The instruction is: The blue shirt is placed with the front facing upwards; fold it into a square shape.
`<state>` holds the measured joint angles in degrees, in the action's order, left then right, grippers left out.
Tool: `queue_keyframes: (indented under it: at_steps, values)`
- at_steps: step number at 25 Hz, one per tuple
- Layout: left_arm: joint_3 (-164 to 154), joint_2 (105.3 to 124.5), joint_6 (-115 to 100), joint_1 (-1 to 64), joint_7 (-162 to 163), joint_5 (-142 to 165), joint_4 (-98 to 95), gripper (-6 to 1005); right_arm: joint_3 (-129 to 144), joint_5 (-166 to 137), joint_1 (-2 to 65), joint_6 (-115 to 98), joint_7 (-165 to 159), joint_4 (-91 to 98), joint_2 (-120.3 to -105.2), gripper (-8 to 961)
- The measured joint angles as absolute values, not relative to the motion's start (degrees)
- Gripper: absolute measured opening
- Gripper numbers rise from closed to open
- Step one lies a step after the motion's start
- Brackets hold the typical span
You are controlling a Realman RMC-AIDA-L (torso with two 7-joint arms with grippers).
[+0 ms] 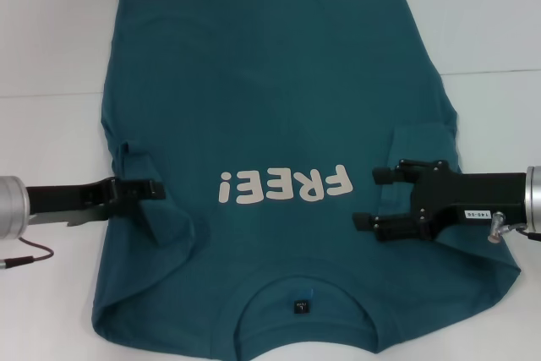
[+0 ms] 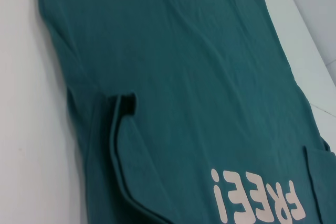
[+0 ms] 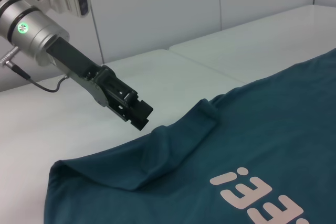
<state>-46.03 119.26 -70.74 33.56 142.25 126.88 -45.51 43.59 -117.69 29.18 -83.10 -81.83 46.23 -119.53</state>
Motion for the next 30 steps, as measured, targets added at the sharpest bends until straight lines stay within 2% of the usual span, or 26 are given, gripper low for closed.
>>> queue_keyframes:
  at_steps: [20,30]
  values:
    - [-46.57,119.55,-65.97,35.62,141.70,129.13,-41.26,753,43.69,-117.75,29.08,-83.08,-81.83,46.23,-119.53,923]
    - [-46.59,119.89,-65.05,36.12,141.00,129.13,-40.24,694,43.68,-117.95,29.07,-83.07,-81.83,46.23,-119.53,923]
